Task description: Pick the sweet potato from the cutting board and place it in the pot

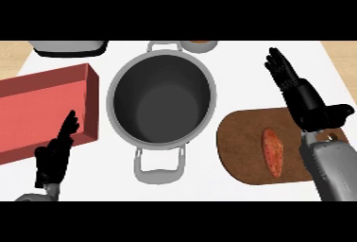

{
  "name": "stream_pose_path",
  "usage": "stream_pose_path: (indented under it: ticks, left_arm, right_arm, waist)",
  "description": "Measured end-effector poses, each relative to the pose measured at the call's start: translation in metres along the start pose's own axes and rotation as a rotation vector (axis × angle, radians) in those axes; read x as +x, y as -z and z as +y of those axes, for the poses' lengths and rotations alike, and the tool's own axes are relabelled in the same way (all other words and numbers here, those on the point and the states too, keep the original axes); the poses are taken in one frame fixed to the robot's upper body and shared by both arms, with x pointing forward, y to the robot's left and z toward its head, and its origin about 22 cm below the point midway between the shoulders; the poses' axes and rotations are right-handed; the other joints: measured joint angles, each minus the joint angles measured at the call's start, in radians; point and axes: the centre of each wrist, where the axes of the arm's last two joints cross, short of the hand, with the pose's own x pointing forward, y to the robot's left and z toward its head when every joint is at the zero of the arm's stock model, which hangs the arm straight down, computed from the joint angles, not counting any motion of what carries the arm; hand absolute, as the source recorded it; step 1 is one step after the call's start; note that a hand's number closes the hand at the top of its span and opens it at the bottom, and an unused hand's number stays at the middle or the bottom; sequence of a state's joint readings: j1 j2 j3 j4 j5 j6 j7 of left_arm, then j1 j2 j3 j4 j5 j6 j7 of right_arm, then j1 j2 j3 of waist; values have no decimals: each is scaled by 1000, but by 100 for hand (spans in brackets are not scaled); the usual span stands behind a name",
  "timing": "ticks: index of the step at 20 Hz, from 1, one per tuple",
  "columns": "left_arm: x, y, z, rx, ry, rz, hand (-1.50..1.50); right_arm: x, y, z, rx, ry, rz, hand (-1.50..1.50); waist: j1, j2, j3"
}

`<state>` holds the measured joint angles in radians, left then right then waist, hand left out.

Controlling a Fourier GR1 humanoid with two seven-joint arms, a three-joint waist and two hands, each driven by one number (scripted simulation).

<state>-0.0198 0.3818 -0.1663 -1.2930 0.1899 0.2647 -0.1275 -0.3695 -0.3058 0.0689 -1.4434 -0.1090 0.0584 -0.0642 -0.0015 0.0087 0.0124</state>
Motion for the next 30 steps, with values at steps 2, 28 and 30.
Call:
stream_pose_path:
  ticks: [2,28,30]
  left_arm:
    - [11,-3,-1,-7,8,-28,0]
    - [54,22,50,125,170,240,0]
    - [56,22,47,118,170,236,0]
  right_arm:
    - [-4,-4,0,-36,1,35,150]
    - [25,-89,38,-485,-823,575,-150]
    - [39,-85,41,-427,-851,664,-150]
  waist:
    - [2,-9,3]
    - [-22,-16,-18]
    - [-14,-15,-18]
